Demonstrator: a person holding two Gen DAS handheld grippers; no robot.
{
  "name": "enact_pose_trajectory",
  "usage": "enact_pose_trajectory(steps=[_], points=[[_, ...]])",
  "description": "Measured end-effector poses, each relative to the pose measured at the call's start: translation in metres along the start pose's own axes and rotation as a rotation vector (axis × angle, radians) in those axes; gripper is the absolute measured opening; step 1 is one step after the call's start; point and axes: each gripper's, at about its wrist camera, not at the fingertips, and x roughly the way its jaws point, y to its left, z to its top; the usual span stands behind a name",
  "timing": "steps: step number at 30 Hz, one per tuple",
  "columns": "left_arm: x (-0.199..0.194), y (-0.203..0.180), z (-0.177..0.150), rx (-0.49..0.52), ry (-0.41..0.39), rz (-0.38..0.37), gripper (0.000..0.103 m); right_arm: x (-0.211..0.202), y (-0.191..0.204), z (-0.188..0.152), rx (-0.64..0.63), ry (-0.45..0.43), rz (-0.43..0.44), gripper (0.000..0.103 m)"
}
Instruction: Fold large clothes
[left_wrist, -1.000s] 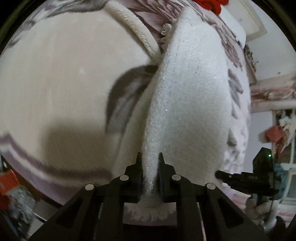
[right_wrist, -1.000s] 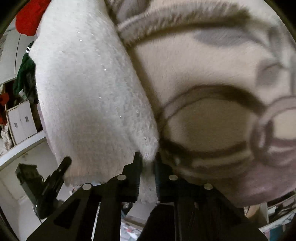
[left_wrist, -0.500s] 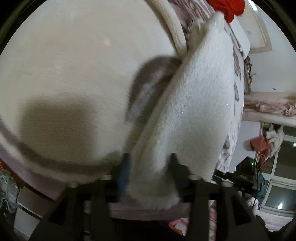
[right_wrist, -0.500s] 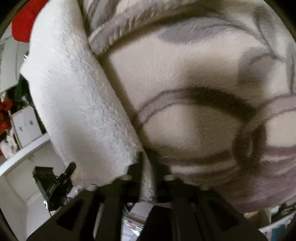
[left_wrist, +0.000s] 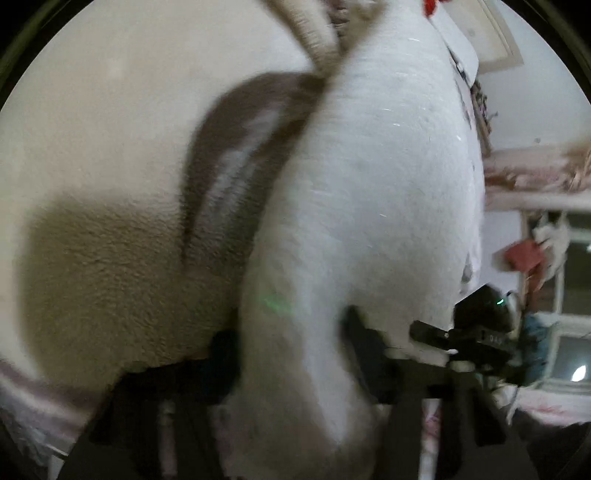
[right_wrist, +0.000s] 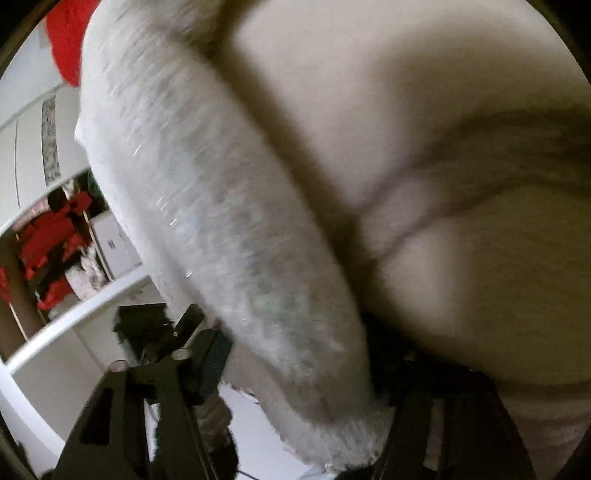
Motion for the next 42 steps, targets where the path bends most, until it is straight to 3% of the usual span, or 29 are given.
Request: enact_pose_trajectory(steps=[1, 5, 9, 13, 16, 19, 23, 28, 32, 37, 42], points=[[-0.007, -0.005, -0.001, 0.022, -0.006, 0.008, 0.021, -0.004, -0.004, -0.004, -0.006, 0.002, 0.014, 0.03], [-0.02, -0.027, -0.001, 0.044, -0.016, 0.036, 0.013, -0.013, 0.012, -0.016, -0.024, -0.006, 0.026, 0.023], [-0.048, -0.039, -0.025, 0.009, -0.025, -0.019, 0.012, -0.032, 0.031, -0.038, -0.035, 0.01, -0.012, 0.021], [-0.061, -0.032, -0.055, -0.076, 0.03, -0.066, 0.012, -0.075, 0.023, -0.083, 0.012, 0.085, -0.016, 0.021], [-0.081, -0.03, -0.052, -0.13, 0.026, -0.124, 0.012, -0.088, 0.004, -0.111, 0.151, 0.133, 0.076, 0.021], [-0.093, -0.054, -0.021, -0.135, -0.037, -0.216, 0.012, -0.102, 0.009, -0.108, 0.196, 0.121, 0.169, 0.021], [-0.112, -0.084, 0.036, -0.082, -0.15, -0.31, 0.012, -0.131, 0.051, -0.079, 0.151, 0.062, 0.303, 0.02], [-0.109, -0.1, 0.101, -0.013, -0.237, -0.339, 0.012, -0.167, 0.104, -0.027, 0.095, -0.024, 0.428, 0.02], [-0.074, -0.112, 0.161, 0.016, -0.251, -0.31, 0.012, -0.172, 0.14, 0.036, 0.039, -0.095, 0.419, 0.02], [-0.024, -0.089, 0.215, -0.045, -0.179, -0.249, 0.013, -0.16, 0.141, 0.128, 0.118, -0.133, 0.414, 0.02], [0.013, -0.072, 0.249, -0.099, -0.14, -0.225, 0.017, -0.132, 0.14, 0.191, 0.152, -0.165, 0.35, 0.02]])
